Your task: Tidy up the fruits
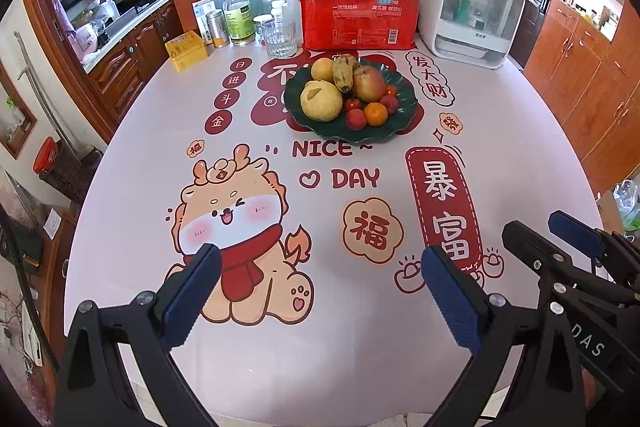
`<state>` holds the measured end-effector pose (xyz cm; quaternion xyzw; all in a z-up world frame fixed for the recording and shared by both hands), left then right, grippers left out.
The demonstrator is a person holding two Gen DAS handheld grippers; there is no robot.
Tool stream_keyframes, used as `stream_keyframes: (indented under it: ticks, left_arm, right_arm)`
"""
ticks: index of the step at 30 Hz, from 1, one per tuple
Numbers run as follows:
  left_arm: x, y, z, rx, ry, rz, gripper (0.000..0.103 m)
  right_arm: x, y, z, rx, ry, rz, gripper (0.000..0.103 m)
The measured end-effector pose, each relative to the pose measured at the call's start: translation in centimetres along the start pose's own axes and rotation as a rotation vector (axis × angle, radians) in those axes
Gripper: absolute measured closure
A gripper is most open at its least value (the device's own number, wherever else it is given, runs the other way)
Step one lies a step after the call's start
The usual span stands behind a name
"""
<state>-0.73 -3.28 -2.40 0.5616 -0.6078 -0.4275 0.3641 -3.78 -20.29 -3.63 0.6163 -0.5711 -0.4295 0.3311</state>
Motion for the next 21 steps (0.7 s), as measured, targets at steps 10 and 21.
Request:
stream_keyframes:
  ticks: [10, 21]
  left_arm:
    - [-0.64, -0.30, 0.15, 0.000, 0.005, -0.004, 0.004]
    - [-0.93, -0.45, 0.09, -0.002, 0.004, -0.002, 0.004]
  right_arm:
    - [-0.71, -0.61, -0.08, -0.003, 0.007, -0.002, 0.041]
    - [-0.87, -0.62, -0.22, -0.004, 0.006, -0.002, 0.041]
Point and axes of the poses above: each gripper's, at about its wrist camera, not at the fingertips, and y roughly against the way its jaws point, x to its right, z to its underside, the point moved 3 cm from there along -y, roughly the way its jaws point, and after that the axes turned 11 degrees about -x, right-handed, at the moved point
